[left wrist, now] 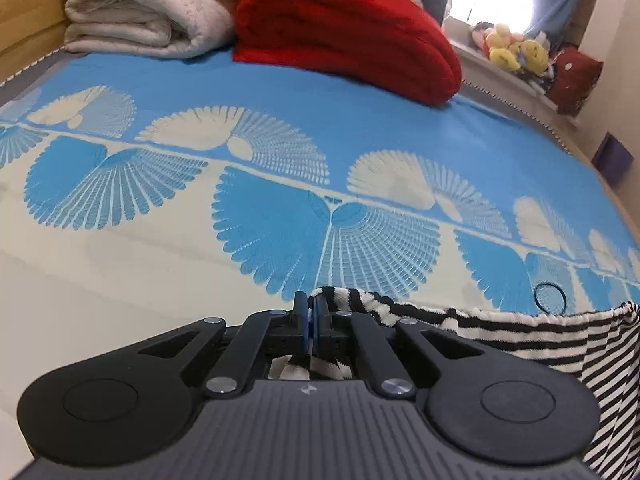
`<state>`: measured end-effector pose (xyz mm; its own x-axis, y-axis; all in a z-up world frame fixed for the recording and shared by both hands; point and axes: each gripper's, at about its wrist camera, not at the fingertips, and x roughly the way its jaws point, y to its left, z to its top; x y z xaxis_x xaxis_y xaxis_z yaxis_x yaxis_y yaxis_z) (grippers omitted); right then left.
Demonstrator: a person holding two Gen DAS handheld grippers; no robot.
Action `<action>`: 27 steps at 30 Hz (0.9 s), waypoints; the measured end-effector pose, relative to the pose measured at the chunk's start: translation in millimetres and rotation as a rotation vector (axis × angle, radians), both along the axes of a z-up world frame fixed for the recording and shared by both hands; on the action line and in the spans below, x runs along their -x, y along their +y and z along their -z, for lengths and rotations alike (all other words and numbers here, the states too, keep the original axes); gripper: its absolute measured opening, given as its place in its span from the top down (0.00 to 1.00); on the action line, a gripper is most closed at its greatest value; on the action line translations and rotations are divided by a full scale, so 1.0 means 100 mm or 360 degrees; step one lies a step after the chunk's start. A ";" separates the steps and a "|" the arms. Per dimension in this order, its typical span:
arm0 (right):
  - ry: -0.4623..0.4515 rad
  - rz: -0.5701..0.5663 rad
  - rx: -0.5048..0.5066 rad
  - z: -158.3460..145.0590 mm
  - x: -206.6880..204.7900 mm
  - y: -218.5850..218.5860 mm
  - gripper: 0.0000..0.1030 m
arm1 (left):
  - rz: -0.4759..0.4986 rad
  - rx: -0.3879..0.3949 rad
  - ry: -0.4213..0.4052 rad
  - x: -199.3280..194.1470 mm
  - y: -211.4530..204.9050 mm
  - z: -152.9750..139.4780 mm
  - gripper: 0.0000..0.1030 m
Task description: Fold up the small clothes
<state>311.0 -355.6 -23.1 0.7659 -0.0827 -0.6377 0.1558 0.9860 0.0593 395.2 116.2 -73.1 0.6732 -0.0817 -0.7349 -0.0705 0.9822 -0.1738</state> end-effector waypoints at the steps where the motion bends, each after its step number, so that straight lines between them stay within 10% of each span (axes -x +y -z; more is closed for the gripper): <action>1: 0.0036 -0.0012 0.0012 0.03 -0.03 0.02 0.99 | 0.0003 -0.0014 0.0056 -0.03 -0.01 0.03 0.89; 5: 0.0351 -0.0057 0.0074 0.28 -0.10 0.15 0.89 | 0.0036 0.0026 0.0197 0.01 0.02 0.03 0.75; 10: 0.0169 -0.0110 0.0147 -0.05 0.17 0.13 0.66 | 0.0146 0.0144 0.0071 0.33 0.17 -0.28 0.74; 14: 0.0188 -0.0317 -0.0008 -0.20 0.45 0.05 0.66 | 0.0562 0.0292 0.0260 0.56 0.01 -0.22 0.74; 19: 0.0553 -0.0641 -0.0155 0.00 0.73 0.04 0.64 | 0.1003 0.0070 0.0398 0.95 -0.45 -0.03 0.72; 23: 0.0804 -0.0691 0.0163 0.35 0.97 0.10 0.63 | 0.0957 -0.0239 0.0554 1.03 -0.62 0.29 0.57; 27: 0.0745 -0.0670 0.0207 0.28 1.11 0.01 0.64 | 0.0855 -0.0053 0.0525 1.07 -0.49 0.07 0.58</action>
<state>200.4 -354.7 -51.1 0.3925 0.0651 -0.9174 -0.2657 0.9630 -0.0453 288.4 67.5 -80.5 0.2823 -0.3193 -0.9047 0.3895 0.8999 -0.1960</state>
